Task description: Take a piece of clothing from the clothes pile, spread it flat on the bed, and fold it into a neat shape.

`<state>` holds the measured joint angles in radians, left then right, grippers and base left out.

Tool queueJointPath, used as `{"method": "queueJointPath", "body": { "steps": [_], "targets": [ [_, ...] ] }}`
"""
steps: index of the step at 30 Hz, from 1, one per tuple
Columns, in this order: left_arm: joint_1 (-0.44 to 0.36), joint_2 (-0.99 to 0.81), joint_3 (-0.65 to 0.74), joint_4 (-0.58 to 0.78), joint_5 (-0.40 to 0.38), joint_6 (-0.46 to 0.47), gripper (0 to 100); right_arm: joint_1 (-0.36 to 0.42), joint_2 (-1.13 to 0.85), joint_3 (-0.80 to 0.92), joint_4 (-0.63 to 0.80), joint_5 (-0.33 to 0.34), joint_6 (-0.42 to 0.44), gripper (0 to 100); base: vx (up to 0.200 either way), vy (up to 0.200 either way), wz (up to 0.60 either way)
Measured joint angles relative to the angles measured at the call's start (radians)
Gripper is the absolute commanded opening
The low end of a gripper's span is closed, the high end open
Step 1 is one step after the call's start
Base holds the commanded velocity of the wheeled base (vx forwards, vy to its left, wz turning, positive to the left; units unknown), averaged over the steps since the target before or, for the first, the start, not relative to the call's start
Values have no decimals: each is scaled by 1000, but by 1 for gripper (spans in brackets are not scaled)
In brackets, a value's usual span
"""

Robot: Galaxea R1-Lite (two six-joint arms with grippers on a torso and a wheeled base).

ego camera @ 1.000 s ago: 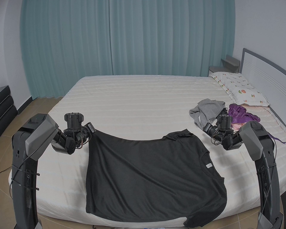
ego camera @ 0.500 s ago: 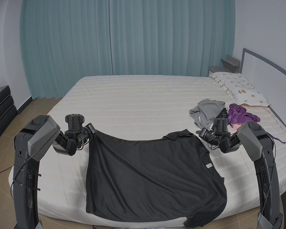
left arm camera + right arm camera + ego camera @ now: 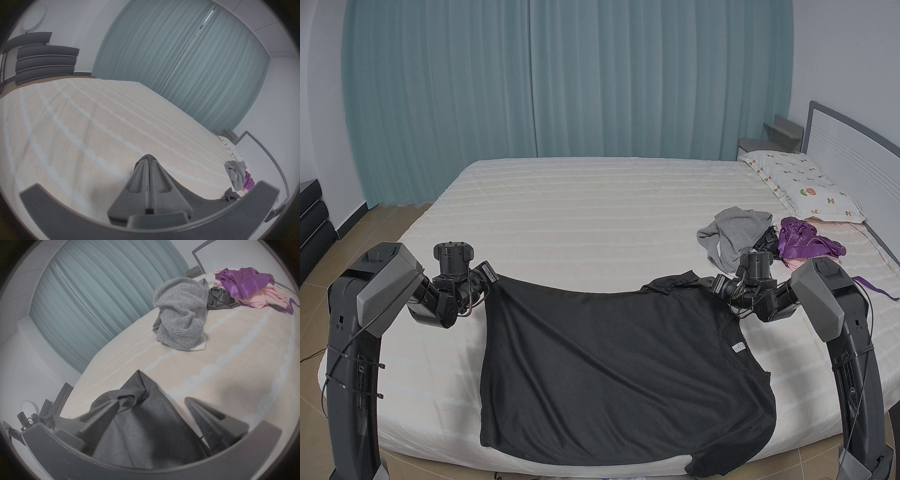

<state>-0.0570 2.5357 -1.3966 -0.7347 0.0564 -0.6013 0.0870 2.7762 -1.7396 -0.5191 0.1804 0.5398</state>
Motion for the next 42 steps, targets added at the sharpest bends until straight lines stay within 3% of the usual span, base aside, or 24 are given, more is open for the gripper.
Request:
{"method": "queueJointPath", "body": {
  "steps": [42],
  "targets": [
    [-20, 50, -42, -43, 31, 9, 0, -101, -34, -60, -173, -66, 12, 0, 0, 0, 0]
  ]
}}
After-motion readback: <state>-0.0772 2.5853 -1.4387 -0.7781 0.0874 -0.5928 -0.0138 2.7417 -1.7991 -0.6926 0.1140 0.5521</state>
